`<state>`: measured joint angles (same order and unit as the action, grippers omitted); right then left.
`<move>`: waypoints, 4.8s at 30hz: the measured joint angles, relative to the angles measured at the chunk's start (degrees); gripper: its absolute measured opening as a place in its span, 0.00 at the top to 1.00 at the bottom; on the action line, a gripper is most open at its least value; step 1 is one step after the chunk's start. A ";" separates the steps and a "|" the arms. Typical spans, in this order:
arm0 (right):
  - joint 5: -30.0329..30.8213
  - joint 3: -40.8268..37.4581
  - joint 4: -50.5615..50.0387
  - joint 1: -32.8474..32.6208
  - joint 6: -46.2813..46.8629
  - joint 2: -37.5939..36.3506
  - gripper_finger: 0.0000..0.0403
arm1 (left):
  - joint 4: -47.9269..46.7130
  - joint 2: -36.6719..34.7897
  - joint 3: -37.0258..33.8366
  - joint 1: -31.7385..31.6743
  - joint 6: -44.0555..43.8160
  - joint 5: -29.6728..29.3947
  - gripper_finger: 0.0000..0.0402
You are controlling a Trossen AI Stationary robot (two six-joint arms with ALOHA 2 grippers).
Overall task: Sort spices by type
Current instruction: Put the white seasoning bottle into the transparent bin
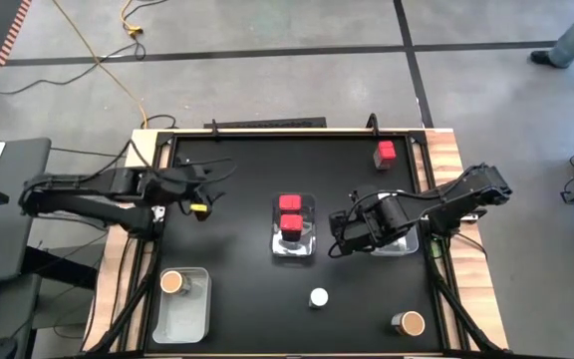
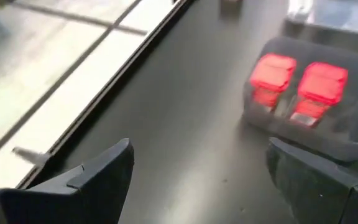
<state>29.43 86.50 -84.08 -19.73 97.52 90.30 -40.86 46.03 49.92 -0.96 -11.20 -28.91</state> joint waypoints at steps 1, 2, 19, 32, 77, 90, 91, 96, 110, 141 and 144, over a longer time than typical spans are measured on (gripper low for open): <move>0.00 0.00 -0.25 0.00 -0.34 -0.01 0.04 | -0.90 0.81 1.03 -1.58 0.05 1.20 0.14; 0.00 0.00 -0.61 0.00 -0.45 0.00 0.04 | -1.74 1.65 1.87 -3.12 -0.03 2.76 0.14; 0.15 0.00 -2.54 2.21 -9.36 0.00 0.04 | -17.02 7.76 3.77 -27.48 22.45 22.60 0.14; 0.31 0.00 -2.09 6.47 -17.01 0.00 0.04 | -24.94 19.88 9.80 -33.59 54.96 17.89 0.14; 0.61 0.00 -2.43 6.75 -21.71 0.00 0.04 | -29.39 39.48 9.82 -34.13 79.14 6.06 0.33; 0.61 0.00 -2.27 6.75 -21.51 0.00 0.04 | -30.36 39.48 9.82 -34.11 73.14 6.04 0.51; 0.61 0.00 -2.27 6.75 -21.51 0.00 0.04 | -30.37 39.48 9.82 -34.11 72.22 6.04 0.51; 0.61 0.00 -2.31 6.75 -21.68 0.00 0.04 | -32.54 39.31 10.34 -33.92 67.78 6.55 0.50; 0.58 0.09 -5.86 9.56 -36.64 -0.74 0.04 | -45.55 39.35 28.27 -26.21 48.07 11.08 0.50; 14.51 -22.04 7.34 -10.81 -12.51 -25.24 0.10 | -37.65 39.40 44.14 -10.55 17.29 31.38 0.50; 15.58 -28.41 18.21 -9.07 -23.87 -34.43 0.10 | -33.34 39.40 44.14 -9.69 12.78 33.55 0.50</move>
<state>45.01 58.09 -65.87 -28.80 73.65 55.87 -74.20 85.43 94.06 -10.65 1.58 4.64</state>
